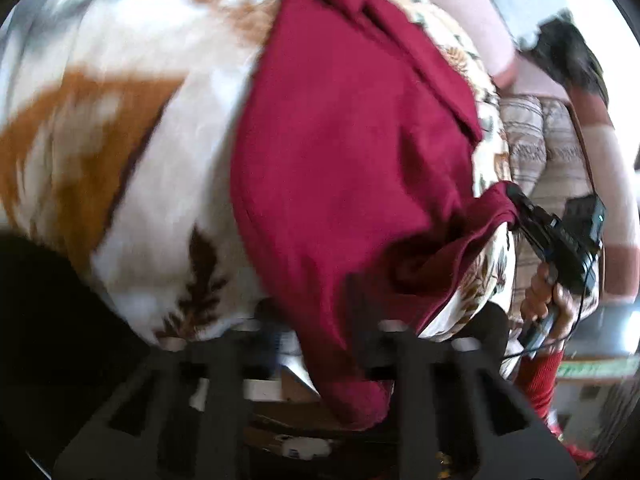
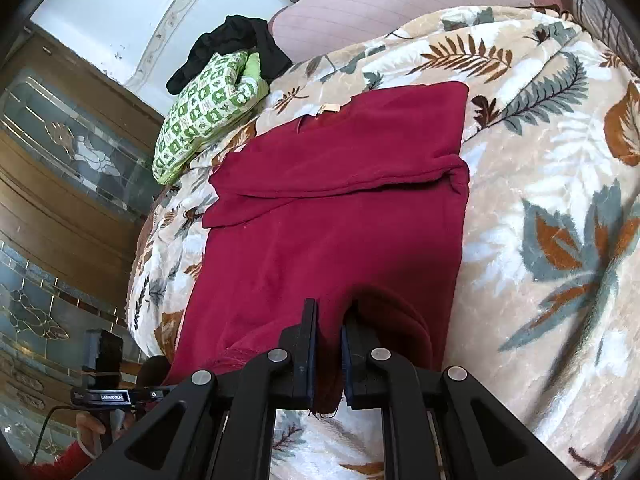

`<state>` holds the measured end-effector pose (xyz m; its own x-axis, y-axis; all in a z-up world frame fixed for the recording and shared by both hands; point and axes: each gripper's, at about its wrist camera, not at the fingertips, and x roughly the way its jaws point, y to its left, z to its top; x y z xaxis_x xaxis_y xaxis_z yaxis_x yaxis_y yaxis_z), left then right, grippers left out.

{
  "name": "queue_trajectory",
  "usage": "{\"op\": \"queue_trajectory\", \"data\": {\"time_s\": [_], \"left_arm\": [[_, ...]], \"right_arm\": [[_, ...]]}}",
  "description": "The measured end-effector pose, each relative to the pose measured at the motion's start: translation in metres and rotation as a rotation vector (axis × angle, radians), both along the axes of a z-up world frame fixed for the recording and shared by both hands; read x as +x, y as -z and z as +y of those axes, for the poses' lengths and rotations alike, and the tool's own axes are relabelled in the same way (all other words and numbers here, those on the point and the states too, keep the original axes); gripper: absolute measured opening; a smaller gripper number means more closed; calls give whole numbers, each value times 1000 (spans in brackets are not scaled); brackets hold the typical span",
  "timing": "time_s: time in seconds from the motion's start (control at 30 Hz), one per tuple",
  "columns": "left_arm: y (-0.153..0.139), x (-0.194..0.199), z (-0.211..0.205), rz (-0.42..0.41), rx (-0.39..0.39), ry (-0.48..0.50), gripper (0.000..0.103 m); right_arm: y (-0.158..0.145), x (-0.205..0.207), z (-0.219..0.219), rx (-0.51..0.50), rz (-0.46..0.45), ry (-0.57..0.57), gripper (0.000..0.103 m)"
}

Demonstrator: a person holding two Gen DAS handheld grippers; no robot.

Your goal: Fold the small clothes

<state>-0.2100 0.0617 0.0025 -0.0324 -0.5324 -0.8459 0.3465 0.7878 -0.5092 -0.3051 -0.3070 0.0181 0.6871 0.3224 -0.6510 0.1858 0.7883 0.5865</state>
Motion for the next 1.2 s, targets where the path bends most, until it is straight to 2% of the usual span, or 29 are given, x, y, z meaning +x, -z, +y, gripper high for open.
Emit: {"op": "queue_trajectory", "data": {"time_s": [0.13, 0.33, 0.53, 0.7, 0.87, 0.93, 1.0, 1.07, 1.1, 1.13, 1.2], "left_arm": [[-34, 29, -8, -96, -21, 30, 12], [-65, 74, -49, -157, -79, 44, 9], [-92, 135, -91, -192, -146, -21, 9], [-89, 199, -120, -215, -114, -103, 9], [-59, 253, -131, -186, -56, -212, 9], [-49, 267, -127, -113, -105, -240, 13], [-49, 274, -121, -68, -183, -258, 31], [-58, 276, -118, -84, -208, -246, 42], [-62, 276, -118, -95, -211, -233, 44], [-68, 275, -118, -122, -201, -227, 47], [-82, 270, -119, -198, -164, -236, 58]], "right_arm": [[-7, 4, -7, 15, -23, 11, 9], [-32, 22, -24, 8, -84, 60, 9], [-55, 51, -57, -2, -117, 147, 9], [-50, 95, -92, -17, -93, 215, 9], [-9, 147, -132, 61, -29, 310, 10], [7, 165, -142, 62, 35, 315, 17], [8, 167, -151, 74, 31, 334, 19], [0, 157, -157, 92, -20, 354, 30], [-7, 147, -159, 54, -34, 391, 49], [-14, 139, -160, 24, -49, 418, 57], [-25, 123, -164, 15, -96, 420, 57]]}}
